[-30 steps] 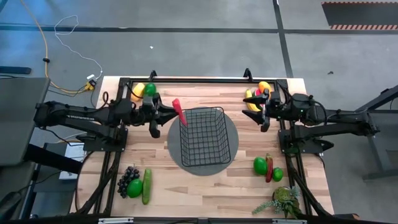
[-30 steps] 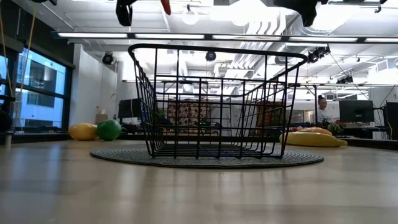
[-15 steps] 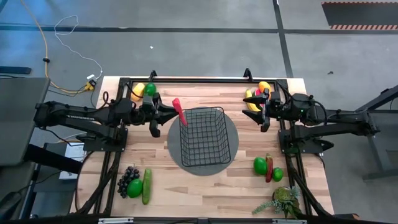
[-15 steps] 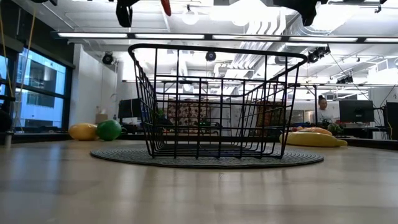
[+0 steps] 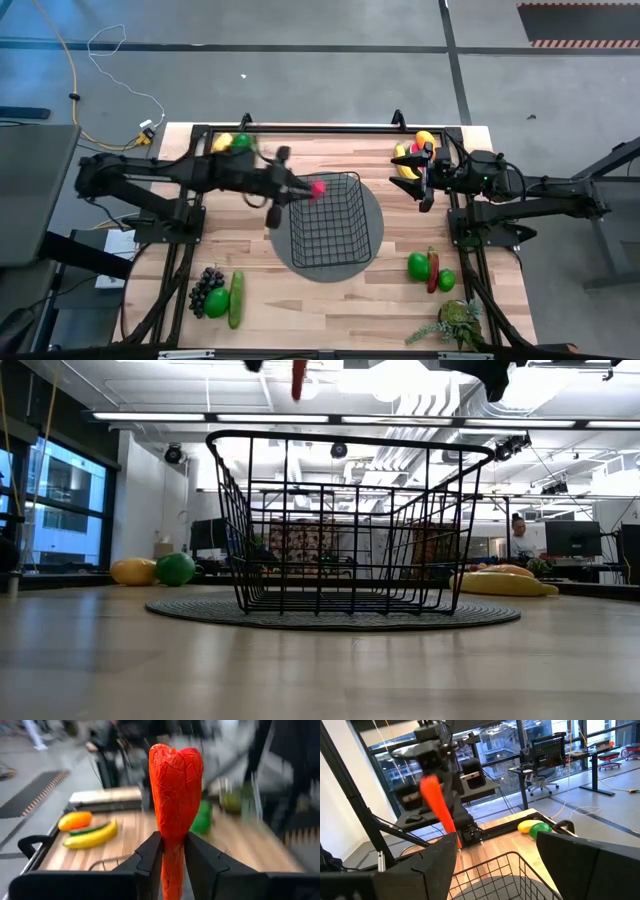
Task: Build produce basket
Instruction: Put the red chili pepper into the black wire basket
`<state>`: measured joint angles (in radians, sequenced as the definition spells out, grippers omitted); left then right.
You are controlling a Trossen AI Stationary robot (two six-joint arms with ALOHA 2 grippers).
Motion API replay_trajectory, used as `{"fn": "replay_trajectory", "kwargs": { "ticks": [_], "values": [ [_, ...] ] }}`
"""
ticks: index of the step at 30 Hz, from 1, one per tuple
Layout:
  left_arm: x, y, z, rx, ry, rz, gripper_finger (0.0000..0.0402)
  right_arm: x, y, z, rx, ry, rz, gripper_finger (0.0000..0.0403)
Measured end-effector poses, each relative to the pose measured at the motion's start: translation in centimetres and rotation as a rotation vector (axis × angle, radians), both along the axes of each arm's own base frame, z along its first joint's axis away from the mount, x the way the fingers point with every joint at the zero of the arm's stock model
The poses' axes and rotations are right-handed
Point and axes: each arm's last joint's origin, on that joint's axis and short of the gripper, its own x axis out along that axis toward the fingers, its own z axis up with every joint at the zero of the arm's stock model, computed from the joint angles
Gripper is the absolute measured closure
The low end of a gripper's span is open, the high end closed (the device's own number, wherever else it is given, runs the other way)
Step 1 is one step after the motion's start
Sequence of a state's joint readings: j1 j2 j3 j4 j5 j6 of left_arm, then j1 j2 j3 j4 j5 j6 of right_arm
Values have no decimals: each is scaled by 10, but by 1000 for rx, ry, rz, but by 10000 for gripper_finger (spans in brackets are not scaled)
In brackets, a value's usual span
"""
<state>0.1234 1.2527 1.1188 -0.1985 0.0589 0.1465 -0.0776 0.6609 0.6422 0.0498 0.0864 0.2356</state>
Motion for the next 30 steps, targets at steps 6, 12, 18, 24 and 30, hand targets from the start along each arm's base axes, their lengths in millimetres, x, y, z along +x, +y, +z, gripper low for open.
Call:
{"fn": "replay_trajectory", "kwargs": {
  "ticks": [6, 12, 18, 24, 30],
  "values": [
    [36, 4, -8, 281, 267, -160, 335, 0, 0, 0, 0, 0, 0, 146],
    [63, 8, -32, 501, 462, -349, 335, 0, 0, 0, 0, 0, 0, 146],
    [78, 10, -79, 682, 721, -510, 334, 0, 0, 0, 0, 1, 0, 146],
    [82, 12, -125, 719, 975, -680, 334, 0, 0, 0, 0, 1, -1, 146],
    [92, 14, -140, 763, 977, -720, 334, 0, 0, 0, 0, 2, -2, 146]
  ]
}}
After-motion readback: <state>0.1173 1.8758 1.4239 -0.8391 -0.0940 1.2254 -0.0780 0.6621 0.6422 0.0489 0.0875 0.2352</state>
